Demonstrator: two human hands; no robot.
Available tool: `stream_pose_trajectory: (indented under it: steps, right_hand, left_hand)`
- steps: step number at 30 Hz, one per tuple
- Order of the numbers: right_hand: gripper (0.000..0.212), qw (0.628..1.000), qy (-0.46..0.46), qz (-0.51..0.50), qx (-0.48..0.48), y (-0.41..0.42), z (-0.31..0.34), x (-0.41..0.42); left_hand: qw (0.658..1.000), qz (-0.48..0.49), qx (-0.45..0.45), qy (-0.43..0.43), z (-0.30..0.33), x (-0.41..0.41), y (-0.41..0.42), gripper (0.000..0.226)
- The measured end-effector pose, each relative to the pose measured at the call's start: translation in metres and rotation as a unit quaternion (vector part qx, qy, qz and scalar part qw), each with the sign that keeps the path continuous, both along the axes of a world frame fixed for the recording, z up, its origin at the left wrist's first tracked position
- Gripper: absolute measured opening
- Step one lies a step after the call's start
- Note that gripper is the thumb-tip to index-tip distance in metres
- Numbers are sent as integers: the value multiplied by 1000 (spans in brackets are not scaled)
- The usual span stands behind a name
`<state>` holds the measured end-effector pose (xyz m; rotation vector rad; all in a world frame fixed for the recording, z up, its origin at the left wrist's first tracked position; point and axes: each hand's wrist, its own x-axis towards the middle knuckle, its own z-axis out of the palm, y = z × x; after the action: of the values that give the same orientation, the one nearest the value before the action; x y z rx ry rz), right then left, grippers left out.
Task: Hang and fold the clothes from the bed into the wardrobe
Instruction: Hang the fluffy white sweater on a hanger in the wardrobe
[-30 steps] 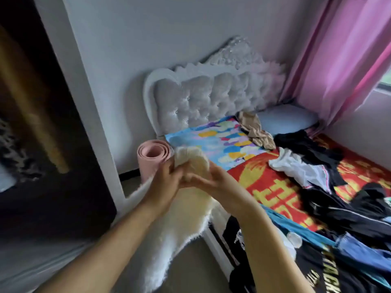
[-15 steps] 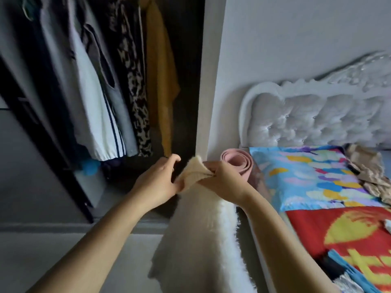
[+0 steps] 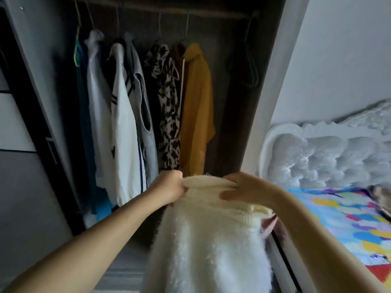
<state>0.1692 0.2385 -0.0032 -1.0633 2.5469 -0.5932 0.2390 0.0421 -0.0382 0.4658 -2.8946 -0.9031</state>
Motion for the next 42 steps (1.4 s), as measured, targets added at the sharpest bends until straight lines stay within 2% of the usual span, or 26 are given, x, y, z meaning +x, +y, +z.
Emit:
stream_pose_trajectory:
  steps: [2,4,6,8,12,14,16,18,19,21,23,25,28,33,39,42]
  right_hand:
    - [20,997,65,-23,46,-10,-3,-7]
    - [16,989,117,-57,68,-22,-2,-16]
    - [10,979,166,-100,60,-34,2,-28]
    - [19,971,198,-133,35,-46,9,-40]
    - [28,964,221,-144,21,-72,34,-74]
    - [29,971,193,-140,32,-87,54,-102]
    - [26,990,98,-94,33,-100,86,-125]
    - [26,998,10,-61,0,-114,127,-148]
    - [29,997,21,-69,-21,-122,147,-164]
    - [27,979,150,-124,-57,-143,185,-210]
    - [25,914,340,-217,-34,-157,209,-251]
    - [34,852,426,-304,-3,-154,217,-282]
    - [41,810,455,-360,85,-138,213,-316]
    - [30,813,457,-346,99,-129,207,-343]
    - [30,806,457,-368,-79,-134,205,-328]
    - [27,790,448,-363,-208,-140,174,-300]
  left_hand:
    - [997,27,74,5,4,-6,-19,27]
    - [970,45,236,34,14,-14,-33,29]
    - [927,59,362,79,30,-25,-37,31]
    - [874,65,469,107,46,-36,-36,28]
    - [768,103,623,104,76,-67,-45,20]
    - [761,96,636,89,87,-85,-51,20]
    - [767,67,634,79,98,-100,-57,25]
    - [753,38,653,74,108,-119,-63,29]
    - [748,25,658,78,111,-129,-66,28]
    - [752,20,653,91,119,-155,-75,26]
    - [755,12,648,102,127,-175,-81,22]
    - [762,-10,639,102,134,-190,-85,15]
    - [772,-27,628,92,144,-208,-93,18]
    - [752,-56,651,81,151,-228,-101,25]
    - [758,-60,645,70,143,-231,-108,20]
    - [761,-79,640,69,135,-221,-112,20]
